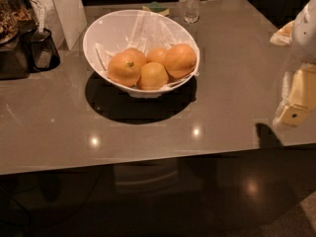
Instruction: Pick orange from white bowl
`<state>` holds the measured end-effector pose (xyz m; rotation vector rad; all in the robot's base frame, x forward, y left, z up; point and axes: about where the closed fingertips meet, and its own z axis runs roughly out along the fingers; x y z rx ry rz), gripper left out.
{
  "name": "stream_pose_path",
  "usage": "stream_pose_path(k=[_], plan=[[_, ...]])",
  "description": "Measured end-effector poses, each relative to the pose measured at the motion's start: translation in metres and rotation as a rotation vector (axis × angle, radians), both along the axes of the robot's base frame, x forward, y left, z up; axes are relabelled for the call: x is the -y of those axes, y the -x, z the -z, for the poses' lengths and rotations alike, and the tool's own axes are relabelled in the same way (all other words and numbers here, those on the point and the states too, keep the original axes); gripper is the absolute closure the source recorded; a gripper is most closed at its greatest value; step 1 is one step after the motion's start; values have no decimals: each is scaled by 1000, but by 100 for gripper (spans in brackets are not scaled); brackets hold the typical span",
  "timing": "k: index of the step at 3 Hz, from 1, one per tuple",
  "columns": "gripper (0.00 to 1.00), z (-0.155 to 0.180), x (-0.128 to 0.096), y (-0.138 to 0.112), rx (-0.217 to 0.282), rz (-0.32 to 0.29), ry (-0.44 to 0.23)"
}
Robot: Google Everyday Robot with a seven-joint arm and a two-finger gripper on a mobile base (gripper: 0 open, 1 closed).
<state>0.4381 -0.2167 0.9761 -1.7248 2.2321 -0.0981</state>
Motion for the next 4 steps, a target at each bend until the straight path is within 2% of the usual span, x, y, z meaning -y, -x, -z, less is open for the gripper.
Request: stream_pose_path(k=[1, 2, 3, 4], plan=[[0, 0, 0, 0, 0, 0, 0], [0, -9, -10, -17, 12, -35, -54], [0, -17, -50, -59, -15, -154, -157], [0, -34, -118, -103, -25, -301, -276]])
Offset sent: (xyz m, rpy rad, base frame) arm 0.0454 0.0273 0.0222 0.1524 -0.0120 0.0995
